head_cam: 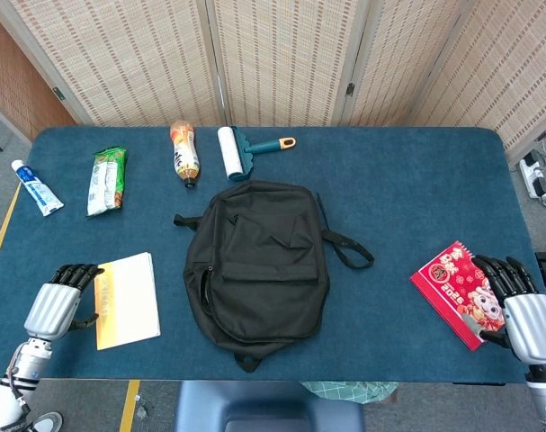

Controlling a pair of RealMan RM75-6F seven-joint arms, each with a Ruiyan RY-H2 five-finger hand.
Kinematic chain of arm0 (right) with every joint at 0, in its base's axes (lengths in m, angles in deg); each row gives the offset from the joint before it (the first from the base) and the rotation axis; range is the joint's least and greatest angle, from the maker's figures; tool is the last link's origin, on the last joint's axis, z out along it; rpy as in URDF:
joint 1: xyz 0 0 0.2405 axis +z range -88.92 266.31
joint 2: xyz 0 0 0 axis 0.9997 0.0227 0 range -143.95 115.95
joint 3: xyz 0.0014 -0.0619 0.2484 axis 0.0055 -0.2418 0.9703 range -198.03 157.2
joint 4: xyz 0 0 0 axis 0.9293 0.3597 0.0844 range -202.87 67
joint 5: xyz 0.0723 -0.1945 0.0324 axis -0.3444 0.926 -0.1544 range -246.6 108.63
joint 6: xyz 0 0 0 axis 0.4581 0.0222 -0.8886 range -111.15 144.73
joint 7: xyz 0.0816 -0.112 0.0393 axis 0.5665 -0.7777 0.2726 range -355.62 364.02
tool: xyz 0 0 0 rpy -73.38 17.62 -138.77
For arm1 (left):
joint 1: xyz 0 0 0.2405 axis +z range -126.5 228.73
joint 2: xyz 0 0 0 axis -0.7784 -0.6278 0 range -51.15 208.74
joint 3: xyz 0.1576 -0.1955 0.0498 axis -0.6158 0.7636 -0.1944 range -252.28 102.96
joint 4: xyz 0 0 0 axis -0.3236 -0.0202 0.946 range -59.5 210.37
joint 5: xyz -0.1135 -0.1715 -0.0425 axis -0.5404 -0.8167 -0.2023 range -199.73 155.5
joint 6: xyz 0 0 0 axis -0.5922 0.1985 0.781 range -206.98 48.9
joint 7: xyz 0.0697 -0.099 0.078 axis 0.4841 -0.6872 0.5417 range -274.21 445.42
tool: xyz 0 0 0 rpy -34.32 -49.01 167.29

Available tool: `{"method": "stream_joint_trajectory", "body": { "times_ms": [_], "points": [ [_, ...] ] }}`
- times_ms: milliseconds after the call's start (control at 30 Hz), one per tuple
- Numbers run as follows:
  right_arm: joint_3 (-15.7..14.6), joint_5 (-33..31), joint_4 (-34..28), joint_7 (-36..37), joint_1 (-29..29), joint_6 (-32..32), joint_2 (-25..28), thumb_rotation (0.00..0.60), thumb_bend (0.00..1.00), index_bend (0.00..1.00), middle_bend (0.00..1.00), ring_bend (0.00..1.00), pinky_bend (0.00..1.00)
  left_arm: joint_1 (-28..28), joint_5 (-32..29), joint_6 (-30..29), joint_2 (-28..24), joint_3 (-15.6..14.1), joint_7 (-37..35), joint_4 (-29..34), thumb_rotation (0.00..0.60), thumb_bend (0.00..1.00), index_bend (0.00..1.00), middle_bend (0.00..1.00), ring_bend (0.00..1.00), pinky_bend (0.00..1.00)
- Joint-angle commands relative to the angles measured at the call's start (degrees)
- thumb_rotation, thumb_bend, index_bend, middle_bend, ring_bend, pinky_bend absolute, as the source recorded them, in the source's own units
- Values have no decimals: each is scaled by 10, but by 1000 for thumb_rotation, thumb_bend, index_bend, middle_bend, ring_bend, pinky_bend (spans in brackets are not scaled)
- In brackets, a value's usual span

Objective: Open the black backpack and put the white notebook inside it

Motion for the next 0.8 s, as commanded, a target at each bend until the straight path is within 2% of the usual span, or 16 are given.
{"method": "stream_joint_trajectory", "body": {
  "times_ms": [33,533,800],
  "points": [
    [-1,2,-5,-3,-3,4,2,600,235,147,169,141,82,-10,1,15,28,-7,-8,-42,600,128,235,251,206,212],
    [-4,11,-24,-25,-7,8,4,600,235,146,168,141,82,-4,-36,45,58,-12,-39,-132,600,127,233,251,203,212],
    [-3,13,-27,-30,-6,5,2,600,236,148,167,141,82,-8,-29,52,67,-23,-51,-145,600,129,229,251,204,210]
  ]
}}
